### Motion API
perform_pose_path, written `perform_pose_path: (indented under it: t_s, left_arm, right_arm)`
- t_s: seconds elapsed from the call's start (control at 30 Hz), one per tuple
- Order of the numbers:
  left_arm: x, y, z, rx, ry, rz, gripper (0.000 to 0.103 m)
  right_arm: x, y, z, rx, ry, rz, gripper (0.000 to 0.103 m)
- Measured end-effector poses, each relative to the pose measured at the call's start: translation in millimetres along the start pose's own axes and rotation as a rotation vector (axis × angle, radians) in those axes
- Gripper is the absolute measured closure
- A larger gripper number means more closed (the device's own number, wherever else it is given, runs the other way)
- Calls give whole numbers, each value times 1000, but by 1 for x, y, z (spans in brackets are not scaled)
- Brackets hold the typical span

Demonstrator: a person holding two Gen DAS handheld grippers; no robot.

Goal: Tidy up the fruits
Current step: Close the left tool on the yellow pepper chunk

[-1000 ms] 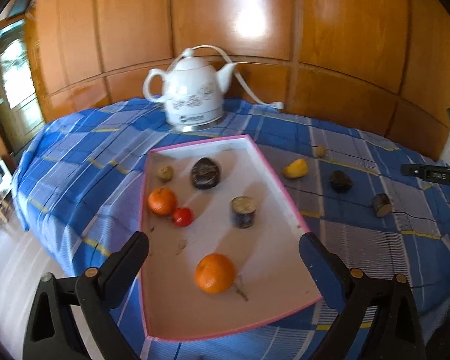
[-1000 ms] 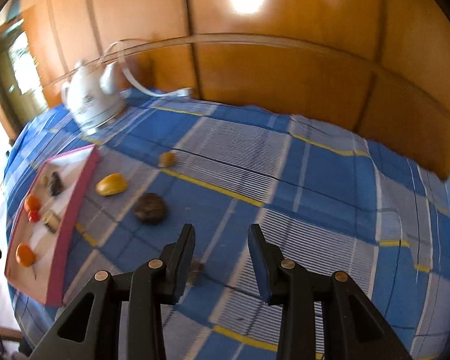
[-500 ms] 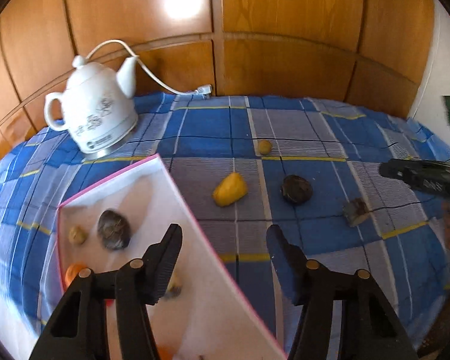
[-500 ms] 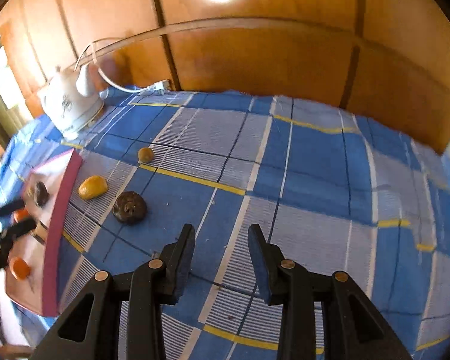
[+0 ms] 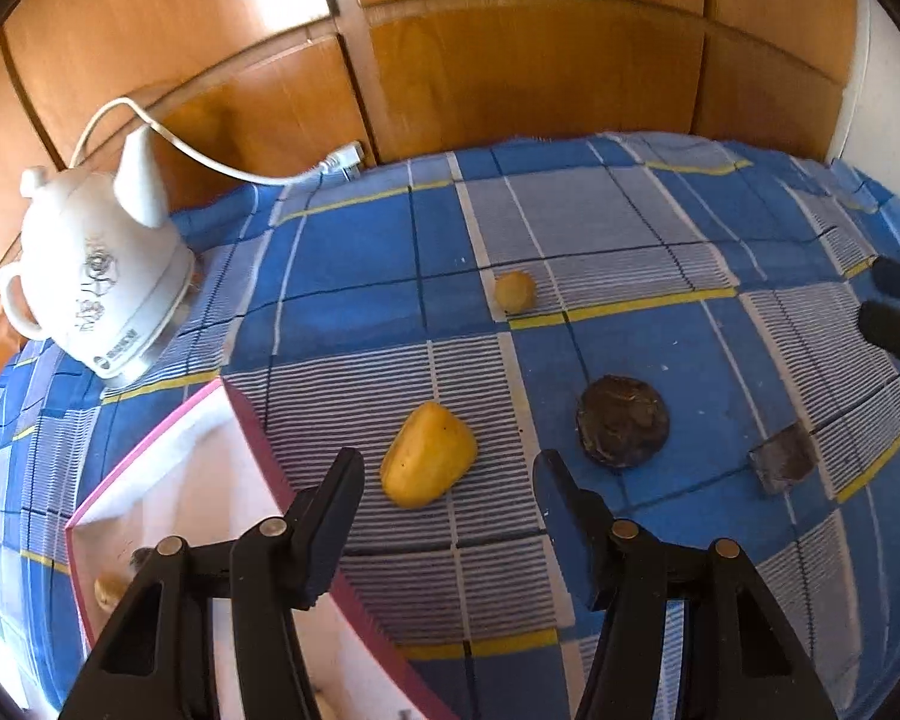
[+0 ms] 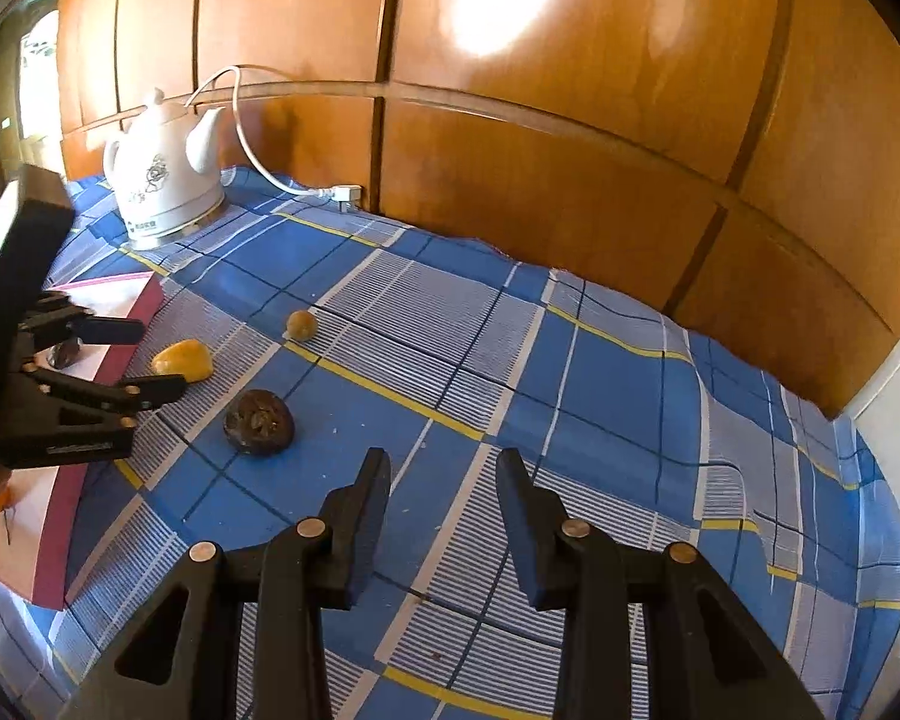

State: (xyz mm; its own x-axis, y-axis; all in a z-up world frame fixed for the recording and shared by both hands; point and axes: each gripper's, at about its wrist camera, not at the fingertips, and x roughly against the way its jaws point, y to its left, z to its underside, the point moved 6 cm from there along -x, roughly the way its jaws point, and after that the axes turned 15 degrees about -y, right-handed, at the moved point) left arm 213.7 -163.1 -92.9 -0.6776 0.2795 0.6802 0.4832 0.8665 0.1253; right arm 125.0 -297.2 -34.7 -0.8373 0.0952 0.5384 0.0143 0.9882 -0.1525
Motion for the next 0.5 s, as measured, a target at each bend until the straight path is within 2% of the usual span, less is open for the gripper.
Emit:
perform_pose_path:
  t_s: [0.17,0.27,0.37,0.5]
  left_arm:
    - [-11,3,1,12,25,20,44]
    - [-18,4,4,23,47,44,54]
    - [-22,4,6,14,50,29,57]
    - [-28,8,8,24,58,-1,66]
  right_arm:
    - [0,4,0,9,2,-8,66]
    - [0,4,0,9,3,-8,66]
    - [0,5,0,11,6,-7,66]
    - [-1,7,1,23,2,-10,66]
